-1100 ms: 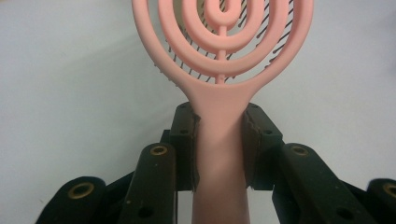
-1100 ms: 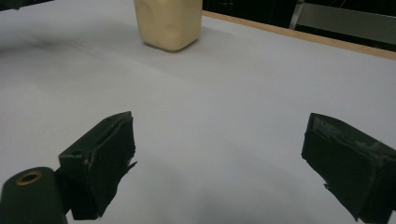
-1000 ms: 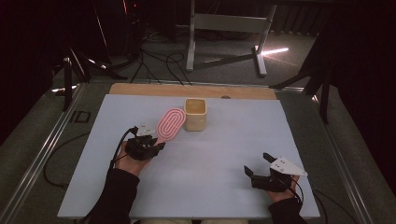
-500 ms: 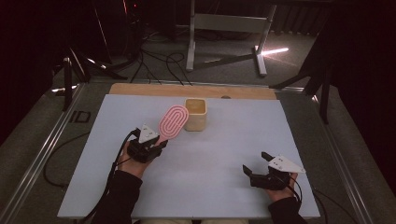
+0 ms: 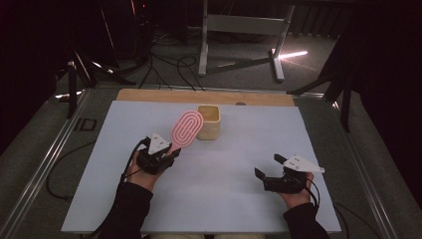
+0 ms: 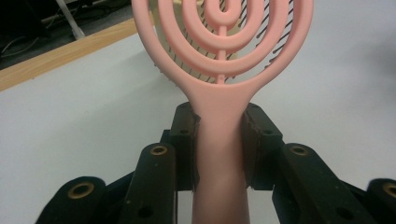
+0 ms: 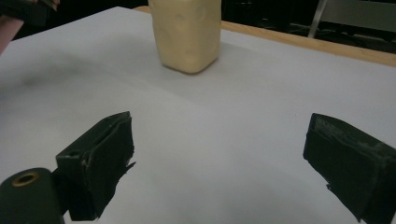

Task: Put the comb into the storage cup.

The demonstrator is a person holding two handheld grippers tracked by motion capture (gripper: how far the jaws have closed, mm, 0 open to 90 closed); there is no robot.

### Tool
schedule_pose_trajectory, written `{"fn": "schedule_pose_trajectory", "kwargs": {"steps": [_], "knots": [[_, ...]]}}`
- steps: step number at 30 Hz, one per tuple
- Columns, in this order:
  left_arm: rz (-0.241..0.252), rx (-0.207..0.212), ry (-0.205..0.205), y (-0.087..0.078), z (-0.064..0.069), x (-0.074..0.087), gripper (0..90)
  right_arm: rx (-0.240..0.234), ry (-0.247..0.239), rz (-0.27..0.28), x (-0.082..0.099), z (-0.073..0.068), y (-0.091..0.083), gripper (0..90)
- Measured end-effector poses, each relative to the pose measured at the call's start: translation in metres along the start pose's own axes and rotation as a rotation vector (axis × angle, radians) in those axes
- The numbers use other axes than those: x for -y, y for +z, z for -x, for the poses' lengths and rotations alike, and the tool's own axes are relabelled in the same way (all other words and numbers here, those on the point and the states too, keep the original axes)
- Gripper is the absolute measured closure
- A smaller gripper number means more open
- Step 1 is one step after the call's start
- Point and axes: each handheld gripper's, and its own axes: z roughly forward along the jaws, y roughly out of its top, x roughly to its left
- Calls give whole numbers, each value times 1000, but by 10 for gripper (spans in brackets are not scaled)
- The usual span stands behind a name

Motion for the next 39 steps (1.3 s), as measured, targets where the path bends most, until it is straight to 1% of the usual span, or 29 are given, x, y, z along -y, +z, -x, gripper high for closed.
{"fn": "schedule_pose_trajectory", "kwargs": {"steps": [1, 2, 5, 7, 9, 10, 13, 15, 16, 18, 20, 21, 22, 23, 27, 30, 34, 36, 39], "knots": [[0, 0, 0, 0, 0, 0, 700, 0, 0, 0, 0, 0, 0, 84], [1, 2, 7, 1, 2, 0, 700, -2, -6, 2, -5, -1, 3, 84], [5, 6, 10, 1, 4, -1, 700, -9, -12, 0, -10, -3, 6, 84], [-1, 5, 16, 2, 6, -1, 700, -17, -21, -11, -15, -7, 10, 84], [0, 5, 18, 2, 7, -1, 700, -57, -10, -15, -22, -11, 16, 85], [-1, 4, 21, 2, 8, -1, 700, -57, -10, -15, -22, -11, 16, 85], [5, 8, 20, 2, 9, -1, 700, -68, -35, -16, -31, -18, 22, 84], [6, 10, 21, 2, 10, -1, 700, -73, -39, -18, -33, -20, 24, 84], [3, 10, 23, 3, 11, -1, 700, -77, -43, -25, -36, -23, 29, 85], [3, 11, 20, 4, 12, -1, 700, -85, -41, -28, -38, -24, 32, 85], [4, 10, 18, 4, 13, -1, 700, -103, -31, -24, -40, -27, 37, 84], [10, 8, 14, 4, 14, -1, 700, -118, -32, -23, -43, -29, 41, 84], [10, 8, 14, 4, 14, -1, 700, -118, -32, -23, -43, -29, 41, 84], [11, 8, 13, 4, 14, -2, 700, -130, -31, -21, -45, -32, 46, 84], [20, 2, 13, 3, 15, -2, 700, -141, -36, -30, -49, -35, 52, 84], [27, 2, 10, 2, 15, -2, 700, -169, -17, -31, -54, -38, 60, 84], [30, 5, 14, 3, 16, -1, 700, -175, -17, -26, -58, -40, 65, 84], [34, 9, 13, 4, 17, -1, 700, -182, -14, -31, -61, -42, 69, 84], [36, 15, 16, 5, 19, -1, 700, -186, -15, -28, -62, -42, 70, 85]]}}
